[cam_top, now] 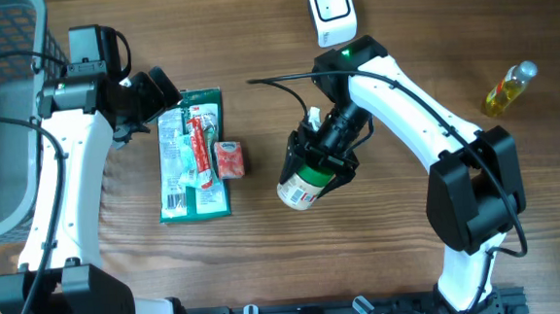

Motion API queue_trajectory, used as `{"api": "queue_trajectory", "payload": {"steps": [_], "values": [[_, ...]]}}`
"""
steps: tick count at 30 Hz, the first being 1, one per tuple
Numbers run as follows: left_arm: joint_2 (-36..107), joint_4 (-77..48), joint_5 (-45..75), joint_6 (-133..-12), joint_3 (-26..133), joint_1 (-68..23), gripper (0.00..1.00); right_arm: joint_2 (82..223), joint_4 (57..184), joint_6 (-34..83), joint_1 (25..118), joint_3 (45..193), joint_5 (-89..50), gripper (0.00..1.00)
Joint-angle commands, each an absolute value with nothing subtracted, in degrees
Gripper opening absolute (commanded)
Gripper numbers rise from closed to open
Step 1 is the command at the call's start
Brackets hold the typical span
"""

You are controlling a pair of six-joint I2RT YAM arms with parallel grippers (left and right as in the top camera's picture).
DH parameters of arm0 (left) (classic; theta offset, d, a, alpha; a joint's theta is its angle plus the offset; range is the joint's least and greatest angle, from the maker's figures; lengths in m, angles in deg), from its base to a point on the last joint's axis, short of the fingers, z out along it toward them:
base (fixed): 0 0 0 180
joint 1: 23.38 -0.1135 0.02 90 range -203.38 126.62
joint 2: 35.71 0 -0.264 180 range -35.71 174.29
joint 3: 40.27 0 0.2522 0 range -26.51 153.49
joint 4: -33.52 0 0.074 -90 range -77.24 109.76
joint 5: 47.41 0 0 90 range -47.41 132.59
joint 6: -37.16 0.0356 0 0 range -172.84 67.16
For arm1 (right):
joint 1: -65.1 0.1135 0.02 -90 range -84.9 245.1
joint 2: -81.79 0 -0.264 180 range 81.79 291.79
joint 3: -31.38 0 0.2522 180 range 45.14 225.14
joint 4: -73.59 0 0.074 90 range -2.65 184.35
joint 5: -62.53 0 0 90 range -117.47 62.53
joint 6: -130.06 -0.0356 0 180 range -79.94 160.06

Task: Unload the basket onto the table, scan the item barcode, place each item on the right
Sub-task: 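Lift the jar with the right gripper and turn its label toward the scanner, then hold the jar label up in front of the white scanner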

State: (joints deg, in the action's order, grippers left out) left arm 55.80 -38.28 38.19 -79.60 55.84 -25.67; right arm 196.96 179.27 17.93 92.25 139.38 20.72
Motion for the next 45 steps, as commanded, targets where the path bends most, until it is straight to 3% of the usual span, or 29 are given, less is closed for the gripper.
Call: {"api": "queue_trajectory", "payload": {"steps": [1, 6, 9, 11, 12, 14, 16, 21, 28, 33, 34, 41, 45], "values": [[55.75, -38.26, 38.14, -78.53, 56.01, -25.91, 1.0, 195.98, 179.64, 18.98, 92.23, 140.41, 26.53, 0.58], [55.75, -38.26, 38.12, -78.53, 56.01, -25.91, 1.0, 195.98, 179.47, 19.09, 92.23, 140.41, 26.38, 0.58], [55.75, -38.26, 38.14, -78.53, 56.01, -25.91, 1.0, 195.98, 173.33, 19.09, 92.23, 140.41, 14.88, 0.56], [55.75, -38.26, 38.14, -78.53, 56.01, -25.91, 1.0, 195.98, 168.8, 19.07, 92.21, 140.41, 1.96, 0.47], [55.75, -38.26, 38.14, -78.53, 56.01, -25.91, 1.0, 195.98, 164.63, 19.05, 92.21, 140.41, -6.38, 0.36], [55.75, -38.26, 38.14, -78.53, 56.01, -25.91, 1.0, 195.98, 160.58, 22.63, 91.73, 140.82, -11.08, 0.43], [55.75, -38.26, 38.14, -78.53, 56.01, -25.91, 1.0, 195.98, 159.89, 27.24, 90.79, 142.98, -10.93, 0.44], [55.75, -38.26, 38.14, -78.53, 56.01, -25.91, 1.0, 195.78, 163.16, 30.96, 83.99, 161.06, -12.77, 0.35], [55.75, -38.26, 38.14, -78.53, 56.01, -25.91, 1.0, 199.13, 125.11, 32.47, 81.19, 155.36, -28.24, 0.27], [55.75, -38.26, 38.14, -78.53, 56.01, -25.91, 1.0, 206.52, 108.85, 32.86, 81.19, 154.55, -34.14, 0.29], [55.75, -38.26, 38.14, -78.53, 56.01, -25.91, 1.0, 209.34, 104.61, 37.3, 81.19, 154.55, -34.1, 0.28], [55.75, -38.26, 38.14, -78.53, 56.01, -25.91, 1.0, 211.72, 94.6, 52.71, 81.19, 154.55, -34.1, 0.27], [55.75, -38.26, 38.14, -78.53, 56.01, -25.91, 1.0, 213.66, 94.58, 53.47, 81.19, 154.5, -34.1, 0.28]]}}
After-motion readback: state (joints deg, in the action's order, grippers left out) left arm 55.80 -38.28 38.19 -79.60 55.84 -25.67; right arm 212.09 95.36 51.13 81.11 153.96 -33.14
